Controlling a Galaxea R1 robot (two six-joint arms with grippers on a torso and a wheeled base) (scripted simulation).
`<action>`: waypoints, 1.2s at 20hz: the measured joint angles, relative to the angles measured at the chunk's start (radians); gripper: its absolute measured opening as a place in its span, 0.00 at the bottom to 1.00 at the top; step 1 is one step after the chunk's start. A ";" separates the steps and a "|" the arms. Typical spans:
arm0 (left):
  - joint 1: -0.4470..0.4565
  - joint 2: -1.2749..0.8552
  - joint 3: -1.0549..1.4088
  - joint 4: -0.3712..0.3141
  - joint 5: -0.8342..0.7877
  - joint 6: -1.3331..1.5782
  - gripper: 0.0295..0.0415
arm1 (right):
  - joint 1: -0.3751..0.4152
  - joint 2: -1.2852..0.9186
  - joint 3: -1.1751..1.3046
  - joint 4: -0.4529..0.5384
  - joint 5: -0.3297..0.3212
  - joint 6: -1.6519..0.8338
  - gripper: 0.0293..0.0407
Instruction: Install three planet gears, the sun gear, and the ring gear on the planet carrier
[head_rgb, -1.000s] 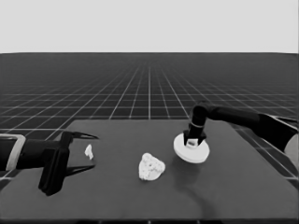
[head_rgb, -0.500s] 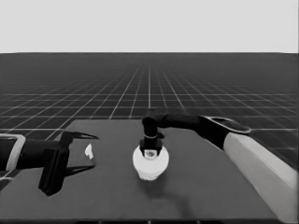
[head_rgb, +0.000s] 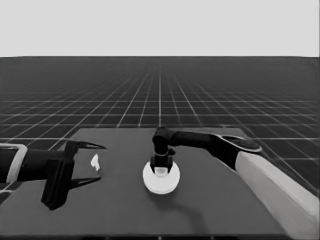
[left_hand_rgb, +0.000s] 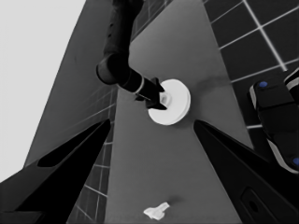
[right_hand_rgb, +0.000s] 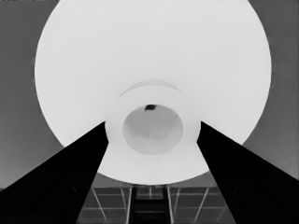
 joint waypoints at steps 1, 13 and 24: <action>0.000 0.000 0.000 0.000 0.000 0.000 0.75 | -0.003 0.000 0.000 0.000 0.000 0.004 0.49; 0.000 0.000 0.000 0.000 0.000 0.000 0.75 | -0.003 0.001 0.001 0.001 0.000 0.101 0.49; 0.000 0.000 0.000 0.000 0.000 0.000 0.75 | -0.003 0.001 0.001 0.000 0.001 0.197 0.49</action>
